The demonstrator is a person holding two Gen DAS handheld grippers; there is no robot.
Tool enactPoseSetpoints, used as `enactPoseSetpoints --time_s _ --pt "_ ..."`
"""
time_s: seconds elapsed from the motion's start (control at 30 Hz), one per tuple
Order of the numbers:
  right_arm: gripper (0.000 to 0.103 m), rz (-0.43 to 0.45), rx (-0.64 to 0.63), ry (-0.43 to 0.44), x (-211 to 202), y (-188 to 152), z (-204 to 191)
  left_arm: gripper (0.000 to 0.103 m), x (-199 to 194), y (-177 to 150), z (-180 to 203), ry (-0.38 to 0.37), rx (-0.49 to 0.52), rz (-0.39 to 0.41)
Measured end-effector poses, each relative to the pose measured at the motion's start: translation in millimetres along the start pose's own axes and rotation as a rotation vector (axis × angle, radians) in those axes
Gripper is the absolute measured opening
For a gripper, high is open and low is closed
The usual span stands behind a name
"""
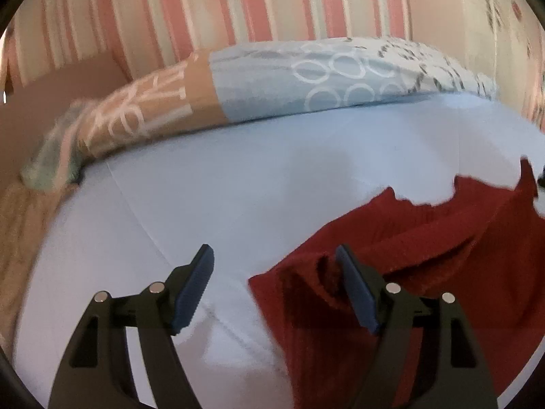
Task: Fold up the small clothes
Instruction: 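Open both tools to release the folded hem, then grasp the new folded edge with both tools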
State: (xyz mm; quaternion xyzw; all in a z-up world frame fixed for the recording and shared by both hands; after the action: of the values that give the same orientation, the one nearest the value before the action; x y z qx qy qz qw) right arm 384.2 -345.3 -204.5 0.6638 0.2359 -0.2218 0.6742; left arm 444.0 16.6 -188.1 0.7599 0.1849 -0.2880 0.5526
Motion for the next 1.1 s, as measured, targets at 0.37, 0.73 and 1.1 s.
enactPoseSetpoints --time_s 0.37,0.73,1.1 --pt "0.067 -0.029 -0.028 -0.019 5.4 -14.8 -2.0 0.082 -4.9 6.8 -56.2 0.081 -0.154 0.014" --pt "0.067 -0.042 -0.025 0.049 11.1 -14.6 -8.7 0.084 17.8 4.5 40.2 -0.096 0.033 -0.036" --pt "0.070 -0.147 -0.064 0.080 52.7 -11.1 -26.1 0.017 71.6 -1.3 58.1 -0.090 0.078 -0.155"
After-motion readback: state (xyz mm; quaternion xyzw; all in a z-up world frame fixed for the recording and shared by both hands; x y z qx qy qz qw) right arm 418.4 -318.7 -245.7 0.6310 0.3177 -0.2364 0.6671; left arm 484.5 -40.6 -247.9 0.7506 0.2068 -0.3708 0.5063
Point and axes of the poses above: each gripper's, at about its wrist camera, not at the fingertips, and x roughly the way its jaws point, z to its right, y to its top, the point moved 2 cm from there along x, roughly the way its jaws point, and after that the axes turned 1 degree about y, right-handed, at the moved point
